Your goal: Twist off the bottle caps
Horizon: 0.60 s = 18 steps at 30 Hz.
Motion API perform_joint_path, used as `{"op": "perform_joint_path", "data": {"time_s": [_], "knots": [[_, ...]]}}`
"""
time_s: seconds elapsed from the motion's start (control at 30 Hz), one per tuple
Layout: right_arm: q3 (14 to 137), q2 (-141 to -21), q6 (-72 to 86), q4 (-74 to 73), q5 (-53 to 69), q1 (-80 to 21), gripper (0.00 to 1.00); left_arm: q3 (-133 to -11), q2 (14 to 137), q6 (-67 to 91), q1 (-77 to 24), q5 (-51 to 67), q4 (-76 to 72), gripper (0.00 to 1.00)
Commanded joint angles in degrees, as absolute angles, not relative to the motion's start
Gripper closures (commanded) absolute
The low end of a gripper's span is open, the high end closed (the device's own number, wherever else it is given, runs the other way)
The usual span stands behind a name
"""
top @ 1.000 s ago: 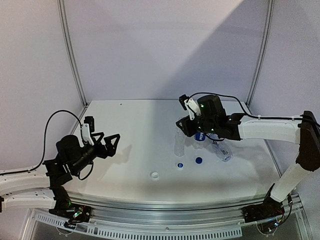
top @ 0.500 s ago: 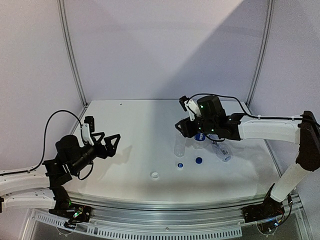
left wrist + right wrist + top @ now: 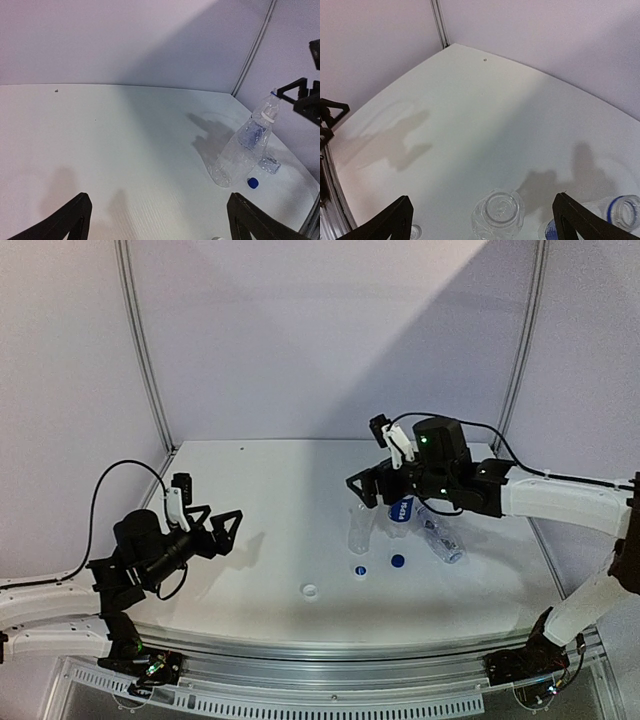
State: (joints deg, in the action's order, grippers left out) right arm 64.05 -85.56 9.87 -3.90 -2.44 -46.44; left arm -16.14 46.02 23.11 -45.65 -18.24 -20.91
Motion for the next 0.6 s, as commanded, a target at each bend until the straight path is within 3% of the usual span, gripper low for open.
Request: {"op": "perform_joint_path", "data": {"time_s": [0.0,0.33,0.57], "knots": [[61.4,-78.0,10.5,-5.4,-2.5,-46.3,0.01,-19.3,47.9,20.7,-46.0,-18.6,-17.8,0.01],[46.3,-59.2,16.0,-2.2,-22.6,-46.2,0.01,-24.2,54.4,10.8,-46.3,-25.5,-12.3,0.01],[45.9,-59.9,23.4,-4.0,-39.8,-46.3,0.01,-25.0,54.5,11.2,-46.2,-25.0,-11.6,0.01]]}}
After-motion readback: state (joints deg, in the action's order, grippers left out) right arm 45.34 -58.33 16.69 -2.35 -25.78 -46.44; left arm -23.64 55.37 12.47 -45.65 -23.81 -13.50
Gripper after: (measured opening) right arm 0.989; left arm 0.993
